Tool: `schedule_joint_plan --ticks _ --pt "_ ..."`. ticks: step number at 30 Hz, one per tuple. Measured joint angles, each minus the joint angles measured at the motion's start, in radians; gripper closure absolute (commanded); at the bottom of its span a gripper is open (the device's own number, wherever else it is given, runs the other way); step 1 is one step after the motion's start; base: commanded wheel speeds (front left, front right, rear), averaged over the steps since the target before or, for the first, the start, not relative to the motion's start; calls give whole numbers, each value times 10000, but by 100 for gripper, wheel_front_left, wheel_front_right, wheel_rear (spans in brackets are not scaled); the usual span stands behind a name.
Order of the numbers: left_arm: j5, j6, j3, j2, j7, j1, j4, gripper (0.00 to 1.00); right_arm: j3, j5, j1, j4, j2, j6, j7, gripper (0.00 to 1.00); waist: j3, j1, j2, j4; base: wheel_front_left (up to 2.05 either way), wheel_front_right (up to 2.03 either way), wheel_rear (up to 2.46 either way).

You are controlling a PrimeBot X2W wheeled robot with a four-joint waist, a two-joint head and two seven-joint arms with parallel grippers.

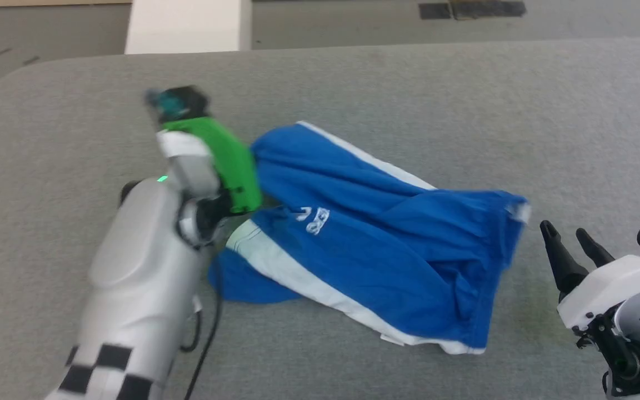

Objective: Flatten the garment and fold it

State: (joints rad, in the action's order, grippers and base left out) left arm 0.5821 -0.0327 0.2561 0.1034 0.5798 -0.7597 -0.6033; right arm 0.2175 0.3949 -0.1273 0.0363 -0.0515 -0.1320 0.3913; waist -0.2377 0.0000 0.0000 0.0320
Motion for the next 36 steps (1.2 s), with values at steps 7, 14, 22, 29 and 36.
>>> schedule_joint_plan --ticks 7,14,22,29,36 --pt "621 -662 -1235 727 -815 2096 1271 100 -142 -29 77 8 4 0 61 0 333 0 0 -672 0 0 0" --pt "917 -963 -1329 560 -711 4555 2077 100 -263 -50 114 6 6 0 150 0 638 0 0 -1278 0 0 0" --pt "1260 -807 -1778 355 -1962 5194 3035 0 -431 -176 111 2 6 0 263 0 934 0 0 -1488 0 0 0" --pt "29 378 -2034 886 -5904 5242 4351 0 -792 -815 -658 -19 2 0 1012 0 740 0 0 -1494 0 0 0" --pt "-669 596 -1641 644 -7687 5371 4180 0 -1802 -1741 -2627 807 -443 0 2546 0 309 0 -1 -1561 0 0 0"
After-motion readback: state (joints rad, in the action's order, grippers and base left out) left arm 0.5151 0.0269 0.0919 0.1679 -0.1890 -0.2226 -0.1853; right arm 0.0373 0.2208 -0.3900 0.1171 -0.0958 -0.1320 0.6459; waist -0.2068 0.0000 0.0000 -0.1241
